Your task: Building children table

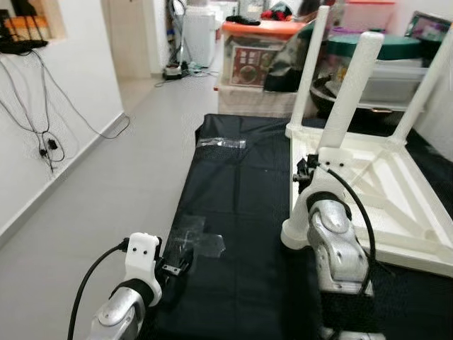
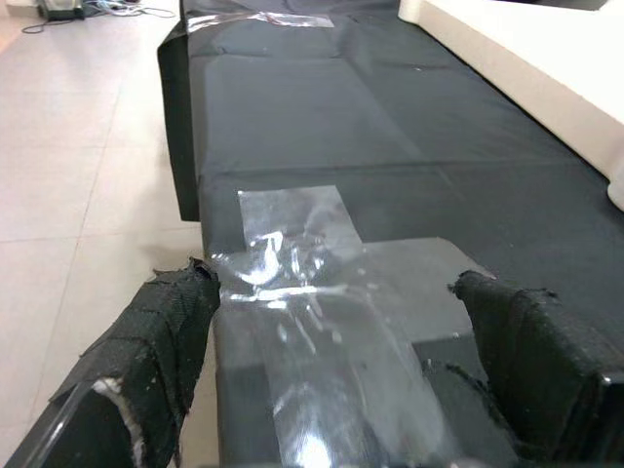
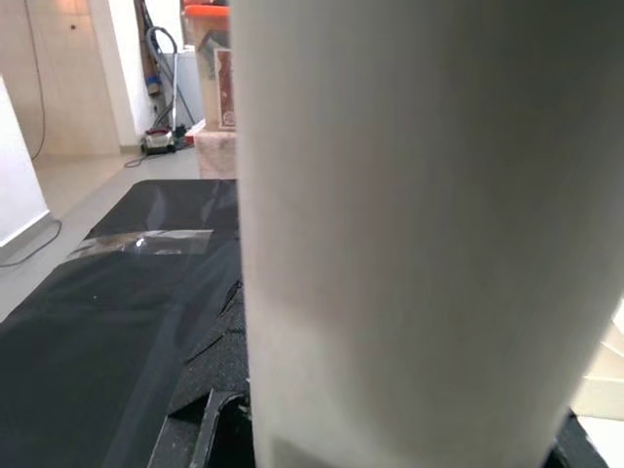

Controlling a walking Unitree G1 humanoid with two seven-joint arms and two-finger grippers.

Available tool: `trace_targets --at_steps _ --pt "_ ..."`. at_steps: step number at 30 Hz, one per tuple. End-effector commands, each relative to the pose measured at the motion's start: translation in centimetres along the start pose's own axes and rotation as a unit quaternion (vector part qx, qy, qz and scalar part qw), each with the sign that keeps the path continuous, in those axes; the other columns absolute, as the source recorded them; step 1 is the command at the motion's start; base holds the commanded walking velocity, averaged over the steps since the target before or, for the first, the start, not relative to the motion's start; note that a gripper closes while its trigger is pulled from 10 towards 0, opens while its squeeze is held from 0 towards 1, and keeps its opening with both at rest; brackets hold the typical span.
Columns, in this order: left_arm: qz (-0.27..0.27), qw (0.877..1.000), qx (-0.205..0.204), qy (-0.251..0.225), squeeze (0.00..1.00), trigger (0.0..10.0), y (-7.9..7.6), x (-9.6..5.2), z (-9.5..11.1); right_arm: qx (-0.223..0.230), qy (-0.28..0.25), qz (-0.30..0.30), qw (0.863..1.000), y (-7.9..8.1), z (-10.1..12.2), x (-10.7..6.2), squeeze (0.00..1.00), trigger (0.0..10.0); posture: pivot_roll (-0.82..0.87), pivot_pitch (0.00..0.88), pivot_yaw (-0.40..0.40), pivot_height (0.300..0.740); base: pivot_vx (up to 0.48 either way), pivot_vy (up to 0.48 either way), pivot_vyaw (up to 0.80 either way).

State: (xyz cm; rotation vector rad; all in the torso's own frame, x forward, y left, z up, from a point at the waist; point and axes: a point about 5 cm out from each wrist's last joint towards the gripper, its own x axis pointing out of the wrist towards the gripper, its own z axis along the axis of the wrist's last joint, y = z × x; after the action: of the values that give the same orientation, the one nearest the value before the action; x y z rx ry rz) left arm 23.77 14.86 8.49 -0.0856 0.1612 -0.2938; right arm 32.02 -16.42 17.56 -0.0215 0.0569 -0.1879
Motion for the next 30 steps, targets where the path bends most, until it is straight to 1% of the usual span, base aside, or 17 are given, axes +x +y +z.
trace_targets --at_steps 1,4,5,8,9,10,14,16,22,23,24,25,26,27,28,29,30 --pt "-0.011 1.000 0.003 0.004 0.00 10.0 -0.2 0.5 0.1 -0.031 0.069 -0.010 0.997 -1.2 -3.1 0.3 0.00 10.0 -0.03 0.000 -0.013 0.740 0.000 0.000 0.00" --pt "-0.011 1.000 0.003 0.004 0.00 10.0 -0.2 0.5 0.1 -0.031 0.069 -0.010 0.997 -1.2 -3.1 0.3 0.00 10.0 -0.03 0.000 -0.013 0.740 0.000 0.000 0.00" --pt "-0.011 1.000 -0.003 -0.004 0.00 10.0 -0.1 0.8 0.5 0.000 0.007 0.070 0.998 0.2 -0.1 2.6 1.00 10.0 -0.01 0.000 -0.018 0.740 0.000 0.000 0.00" --pt "-0.007 1.000 -0.012 -0.007 0.00 10.0 0.1 0.7 0.6 0.012 -0.013 0.120 0.993 0.9 1.4 3.5 1.00 10.0 -0.01 0.000 -0.018 0.740 0.000 0.000 0.00" --pt "-0.003 1.000 -0.009 -0.007 0.00 10.0 0.3 0.5 0.6 0.016 -0.033 0.179 0.983 1.3 2.9 4.1 0.00 10.0 0.00 0.000 -0.028 0.740 0.000 0.000 0.00" --pt "-0.003 1.000 -0.009 -0.007 0.00 10.0 0.3 0.5 0.6 0.016 -0.033 0.179 0.983 1.3 2.9 4.1 0.00 10.0 0.00 0.000 -0.028 0.740 0.000 0.000 0.00" --pt "0.003 1.000 -0.005 -0.006 0.00 10.0 0.5 0.4 0.6 0.006 -0.068 0.378 0.923 3.1 4.2 3.3 0.00 10.0 0.01 0.000 -0.034 0.740 0.000 0.000 0.00" --pt "0.001 1.000 -0.008 -0.008 0.00 10.0 0.2 0.7 0.6 -0.005 -0.057 0.489 0.871 4.9 3.0 1.7 0.00 10.0 0.01 0.000 -0.031 0.740 0.000 0.000 0.00" --pt "-0.008 1.000 -0.008 -0.009 0.00 10.0 -0.3 1.1 0.6 -0.012 -0.042 0.574 0.818 8.5 1.2 -0.3 0.00 9.2 0.02 0.000 -0.031 0.740 0.000 0.000 0.00" --pt "-0.008 1.000 -0.008 -0.009 0.00 10.0 -0.3 1.1 0.6 -0.012 -0.042 0.574 0.818 8.5 1.2 -0.3 0.00 9.2 0.02 0.000 -0.031 0.740 0.000 0.000 0.00" --pt "-0.009 1.000 -0.007 -0.010 0.00 10.0 -0.3 1.2 0.8 -0.007 -0.035 0.572 0.819 9.8 0.6 -0.2 0.00 1.5 0.03 0.000 -0.033 0.740 0.000 0.000 0.00" --pt "-0.009 1.000 -0.006 -0.010 0.00 10.0 -0.2 1.1 0.9 -0.007 -0.030 0.541 0.840 10.6 0.2 0.2 0.00 0.0 0.03 0.000 -0.037 0.740 0.000 0.000 0.00" --pt "-0.009 1.000 -0.006 -0.010 0.00 10.0 -0.2 1.1 0.9 -0.007 -0.030 0.541 0.840 10.6 0.2 0.2 0.00 0.0 0.03 0.000 -0.037 0.740 0.000 0.000 0.00" --pt "-0.007 1.000 -0.003 -0.010 0.00 10.0 0.1 0.9 0.9 -0.012 -0.024 0.490 0.871 10.8 -0.2 1.1 0.00 0.0 0.03 0.000 -0.037 0.740 0.000 0.000 0.00" --pt "-0.003 1.000 -0.002 -0.008 0.00 10.0 0.3 0.7 0.8 -0.009 0.025 0.326 0.945 8.9 -1.2 3.2 0.00 0.0 0.01 0.000 -0.035 0.740 0.000 0.000 0.00" --pt "-0.001 1.000 -0.001 -0.006 0.00 10.0 0.5 0.6 0.7 -0.014 0.061 0.210 0.976 7.3 -2.1 4.3 0.00 0.0 0.01 0.000 -0.035 0.740 0.000 0.000 0.00" --pt "-0.001 1.000 -0.001 -0.006 0.00 10.0 0.5 0.6 0.7 -0.014 0.061 0.210 0.976 7.3 -2.1 4.3 0.00 0.0 0.01 0.000 -0.035 0.740 0.000 0.000 0.00"
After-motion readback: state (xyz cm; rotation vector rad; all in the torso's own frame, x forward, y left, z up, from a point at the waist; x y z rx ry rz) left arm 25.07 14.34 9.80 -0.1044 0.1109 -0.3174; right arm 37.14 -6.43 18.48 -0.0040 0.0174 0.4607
